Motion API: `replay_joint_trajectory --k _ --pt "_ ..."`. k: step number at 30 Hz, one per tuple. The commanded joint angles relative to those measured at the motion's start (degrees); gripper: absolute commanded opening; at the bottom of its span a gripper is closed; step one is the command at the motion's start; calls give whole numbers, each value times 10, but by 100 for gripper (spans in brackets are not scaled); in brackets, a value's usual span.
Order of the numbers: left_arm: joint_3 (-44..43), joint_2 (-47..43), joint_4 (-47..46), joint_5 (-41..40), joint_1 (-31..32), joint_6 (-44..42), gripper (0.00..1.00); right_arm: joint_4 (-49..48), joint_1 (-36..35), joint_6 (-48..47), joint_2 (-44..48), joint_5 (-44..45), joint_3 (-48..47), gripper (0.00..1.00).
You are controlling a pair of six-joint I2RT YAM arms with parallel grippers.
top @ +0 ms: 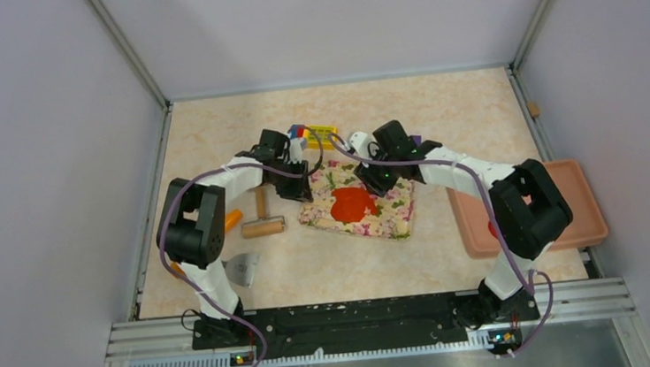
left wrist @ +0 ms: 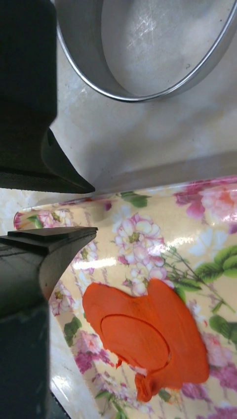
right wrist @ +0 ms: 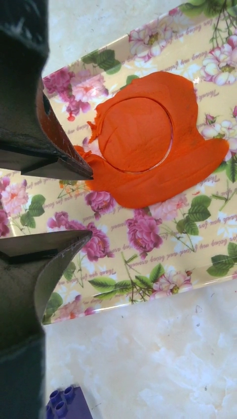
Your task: Roll out the dumpling wrappers from the dough
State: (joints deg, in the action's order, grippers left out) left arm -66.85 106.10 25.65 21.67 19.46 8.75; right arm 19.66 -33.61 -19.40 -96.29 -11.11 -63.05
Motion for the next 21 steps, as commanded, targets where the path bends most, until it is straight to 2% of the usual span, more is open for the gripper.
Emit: replay_joint_trajectory --k 1,4,9,16,21 --pt "31 -75 -90 43 -6 -12 36 23 12 -19 22 -52 -30 46" --pt "24 -75 -99 56 -6 -16 40 37 12 -6 19 -54 -12 59" --pt "18 -56 -81 58 -6 18 40 34 4 39 19 -57 14 68" --pt "45 -76 -86 53 -6 29 41 26 -4 42 -14 -55 9 61" --pt "50 -84 -85 49 -8 27 41 19 -8 49 -35 -52 1 59"
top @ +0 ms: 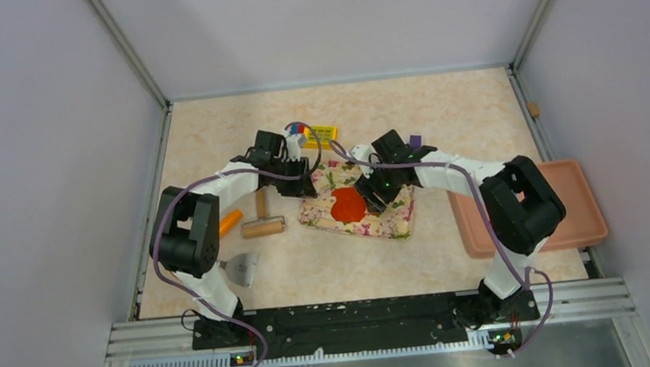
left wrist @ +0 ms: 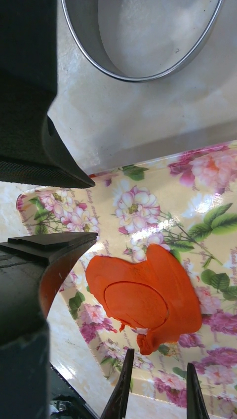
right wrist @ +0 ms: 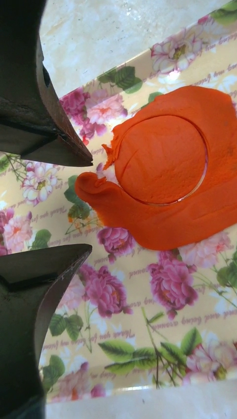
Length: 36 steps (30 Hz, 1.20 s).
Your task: Roll out the dumpling wrappers from the dough
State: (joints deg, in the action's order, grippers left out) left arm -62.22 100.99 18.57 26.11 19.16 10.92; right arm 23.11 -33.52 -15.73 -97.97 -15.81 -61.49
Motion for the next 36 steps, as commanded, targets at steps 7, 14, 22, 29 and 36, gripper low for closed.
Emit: replay_joint_trajectory --k 7,14,22,29,36 --pt "7 -39 -17 1 -11 7 41 -14 -15 19 -45 38 -26 55" --pt "7 -40 -18 -1 -18 8 41 -19 -25 11 -36 113 -31 28" --pt "-4 -30 -20 5 -27 12 41 -12 -35 -5 -12 132 -80 13" --pt "-5 -31 -16 5 -33 15 41 -11 -35 4 -31 115 -143 9" --pt "-3 -44 -3 7 -56 15 41 8 -49 38 -38 34 -193 8"
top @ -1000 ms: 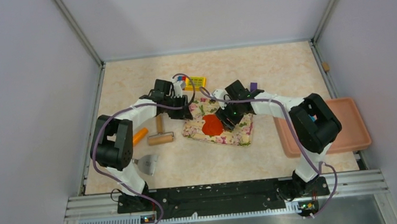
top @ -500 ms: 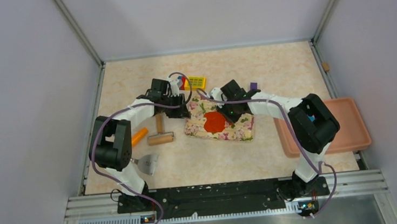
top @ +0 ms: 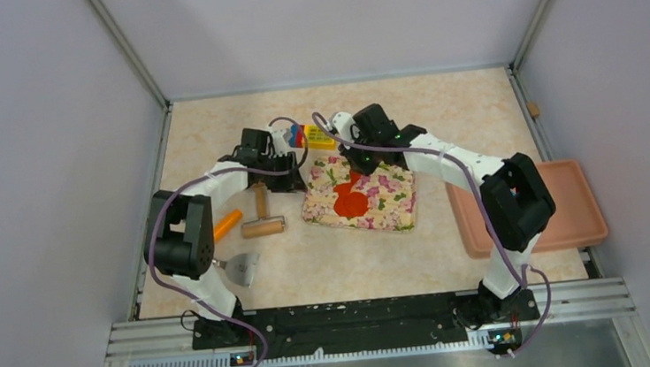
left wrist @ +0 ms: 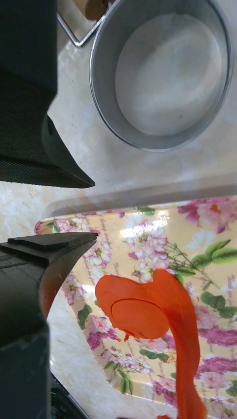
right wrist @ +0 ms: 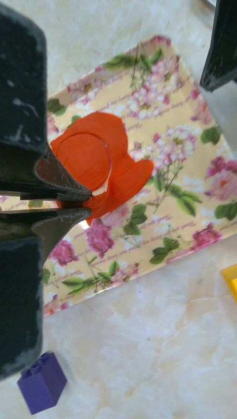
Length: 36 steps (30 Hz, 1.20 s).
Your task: Roll out the dumpling wrappers from the dough
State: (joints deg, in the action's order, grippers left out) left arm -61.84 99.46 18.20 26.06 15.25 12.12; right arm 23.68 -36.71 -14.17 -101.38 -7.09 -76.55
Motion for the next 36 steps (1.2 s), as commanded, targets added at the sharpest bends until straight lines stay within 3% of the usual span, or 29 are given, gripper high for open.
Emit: replay_joint_trajectory --k 1,8,23,31,36 --pt "-7 -30 3 8 -21 2 41 4 -21 27 -4 -65 -48 8" --pt "-16 -35 9 11 -53 -2 41 16 -64 41 9 -113 -72 8" --pt "-61 -29 39 14 -75 -35 41 32 -115 15 113 -96 -33 8" --pt "-69 -36 55 11 -75 -59 41 55 -114 10 192 -83 -16 7" --pt "-67 -50 66 6 -75 -84 41 62 -76 9 240 -82 6 6"
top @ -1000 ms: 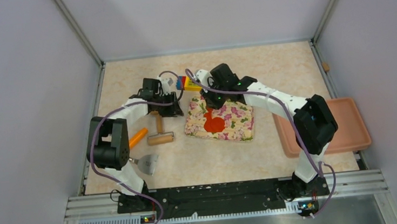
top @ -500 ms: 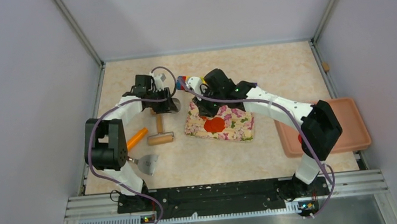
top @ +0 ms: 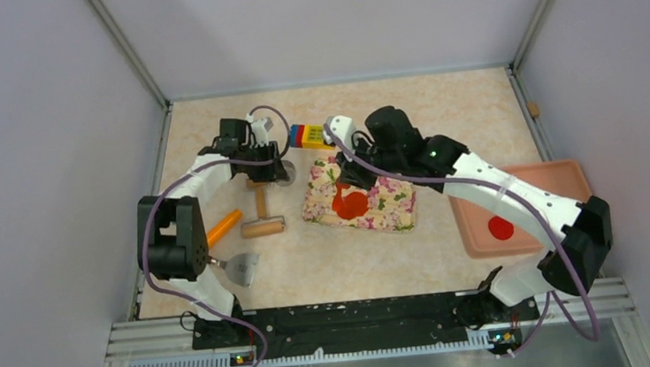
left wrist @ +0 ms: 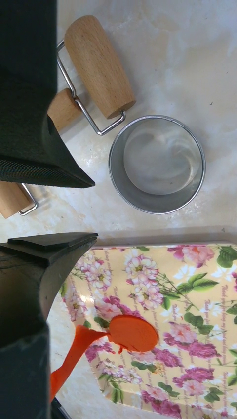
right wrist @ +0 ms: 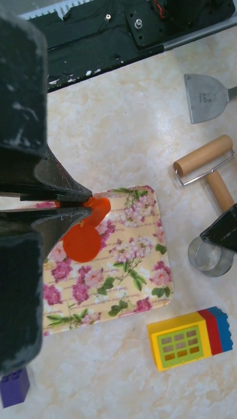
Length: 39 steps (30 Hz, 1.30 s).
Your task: Roll out the dumpling wrappers from the dough
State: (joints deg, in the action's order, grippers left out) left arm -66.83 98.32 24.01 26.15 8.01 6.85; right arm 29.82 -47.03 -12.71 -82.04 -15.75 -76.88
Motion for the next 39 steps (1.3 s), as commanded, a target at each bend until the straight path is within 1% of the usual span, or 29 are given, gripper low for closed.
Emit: replay_joint_trajectory --k 1,8,12,18,23,29,35,39 --pt "-16 -40 10 3 -3 -36 42 2 37 -6 56 5 10 6" --pt "-20 -38 20 -9 -3 -55 42 17 90 -13 110 23 3 6" --pt "-19 -36 20 -6 -3 -55 42 9 121 -18 118 39 2 6" --pt "-13 -37 18 -1 -3 -47 42 -16 160 -33 95 71 -13 7" --pt "-6 -40 15 2 -3 -42 42 -30 172 -55 80 86 -25 7" --pt "4 -46 11 5 -3 -35 42 -41 184 -54 64 91 -8 6" --pt "15 -53 10 5 -3 -32 42 -47 191 -34 46 71 40 7" --pt "18 -54 6 6 -3 -29 42 -34 196 0 0 31 68 10"
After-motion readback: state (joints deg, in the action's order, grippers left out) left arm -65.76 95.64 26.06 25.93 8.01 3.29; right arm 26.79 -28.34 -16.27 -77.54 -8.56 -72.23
